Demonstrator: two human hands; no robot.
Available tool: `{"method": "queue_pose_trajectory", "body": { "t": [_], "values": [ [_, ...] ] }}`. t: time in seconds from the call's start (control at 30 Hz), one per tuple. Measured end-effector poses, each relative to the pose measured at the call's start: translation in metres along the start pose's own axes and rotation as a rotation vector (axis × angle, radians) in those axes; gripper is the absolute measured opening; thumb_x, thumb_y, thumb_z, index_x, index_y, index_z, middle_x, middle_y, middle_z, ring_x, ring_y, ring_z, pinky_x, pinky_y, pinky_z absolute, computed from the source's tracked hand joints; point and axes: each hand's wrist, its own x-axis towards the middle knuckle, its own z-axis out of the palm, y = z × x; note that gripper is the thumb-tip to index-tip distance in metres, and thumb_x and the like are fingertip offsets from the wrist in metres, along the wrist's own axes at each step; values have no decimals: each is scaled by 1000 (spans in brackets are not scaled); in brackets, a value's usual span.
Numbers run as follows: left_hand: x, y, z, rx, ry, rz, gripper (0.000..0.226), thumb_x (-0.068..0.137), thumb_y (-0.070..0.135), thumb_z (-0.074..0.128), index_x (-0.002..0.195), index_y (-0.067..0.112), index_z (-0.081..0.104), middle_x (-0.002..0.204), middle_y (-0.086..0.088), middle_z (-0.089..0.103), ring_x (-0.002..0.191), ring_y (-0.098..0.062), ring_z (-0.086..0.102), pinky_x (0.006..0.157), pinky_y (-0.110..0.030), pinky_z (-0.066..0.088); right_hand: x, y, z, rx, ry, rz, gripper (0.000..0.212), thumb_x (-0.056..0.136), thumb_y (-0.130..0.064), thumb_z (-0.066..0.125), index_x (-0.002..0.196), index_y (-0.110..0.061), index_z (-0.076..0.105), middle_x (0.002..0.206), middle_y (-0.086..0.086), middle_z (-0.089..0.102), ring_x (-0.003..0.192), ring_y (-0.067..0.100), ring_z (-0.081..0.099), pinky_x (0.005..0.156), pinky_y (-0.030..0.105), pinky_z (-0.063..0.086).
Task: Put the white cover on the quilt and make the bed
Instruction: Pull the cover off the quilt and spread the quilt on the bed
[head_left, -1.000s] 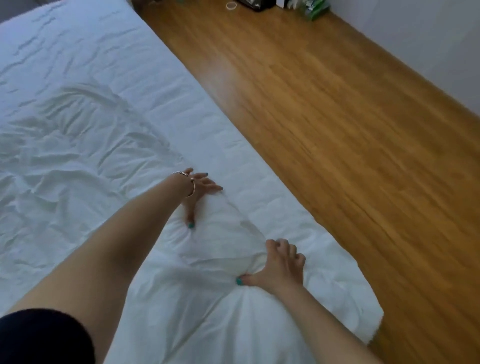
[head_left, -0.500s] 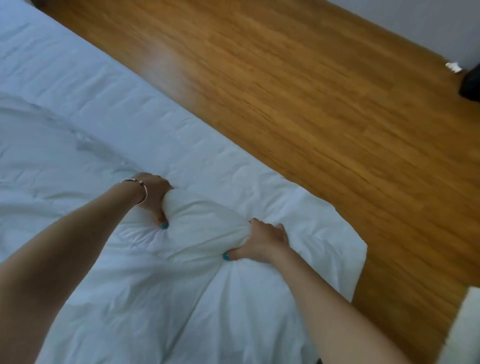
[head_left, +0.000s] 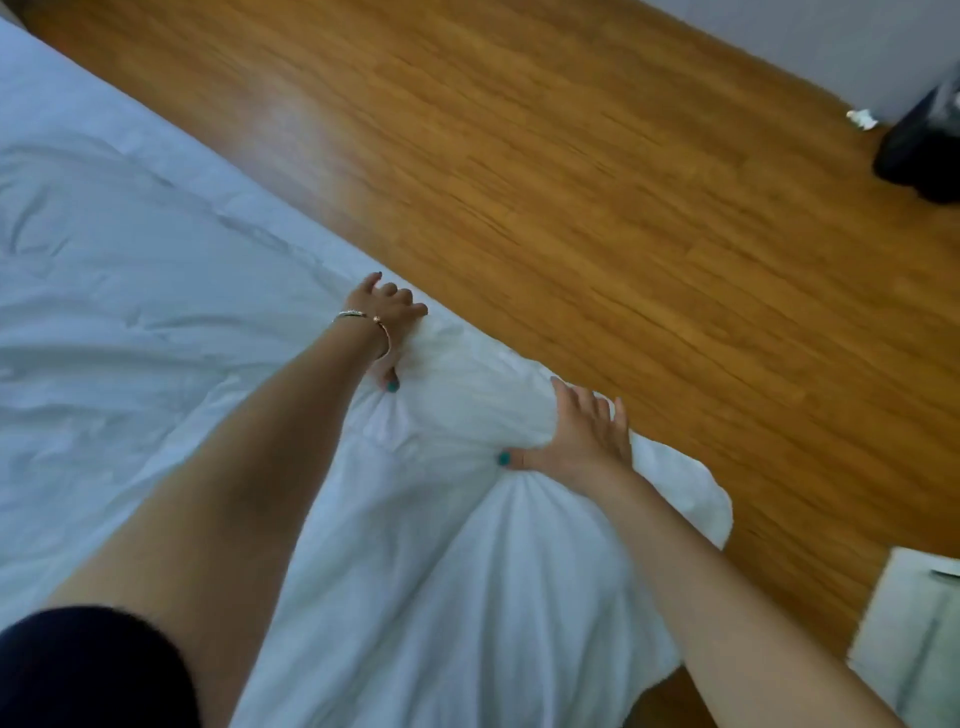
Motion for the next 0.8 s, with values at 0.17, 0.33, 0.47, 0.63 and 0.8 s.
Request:
{"method": "queue_pose_trajectory", "body": {
  "t": [0.17, 0.33, 0.47, 0.63, 0.8],
  "values": [
    [-41, 80, 9, -437, 352, -324, 81, 94, 10, 47, 153, 32, -4, 162, -9, -3, 148, -37, -8, 115, -61, -3, -30, -14, 5, -179, 392, -198, 95, 66, -76, 66, 147, -38, 33, 156, 4, 24, 143, 37, 20, 113, 63, -2],
    [-144, 180, 87, -1011, 438, -559, 63, 92, 51, 22, 153, 34, 19, 162, -4, 10, 149, -30, -1, 111, -63, -3, -86, 28, 36, -151, 72, -255, 75, 82, -82, 19, 148, -55, -2, 160, -19, -15, 150, 23, -9, 116, 57, -8],
    [-185, 218, 116, -936, 315, -517, 74, 86, 68, 9, 152, 38, -4, 163, -4, -1, 149, -27, -4, 117, -53, -5, -93, 57, 24, -233, 21, -284, 68, 89, -76, 20, 147, -54, -10, 156, -21, -23, 148, 17, -21, 116, 49, -16],
    [-216, 247, 95, -949, 172, -483, 75, 79, 72, -5, 145, 42, -23, 161, -4, -20, 146, -29, -21, 116, -56, -8, -134, 90, 22, -204, -105, -158, 65, 95, -69, 19, 145, -54, -19, 154, -17, -33, 146, 18, -26, 119, 51, -6],
    [-231, 292, 44, -1029, 27, -346, 69, 90, 72, 15, 147, 49, -18, 157, 1, -30, 142, -36, -28, 112, -64, -7, -144, 114, 5, -368, -187, -326, 66, 97, -64, 26, 147, -52, -15, 160, -13, -22, 149, 18, -17, 119, 50, 3]
  ]
}}
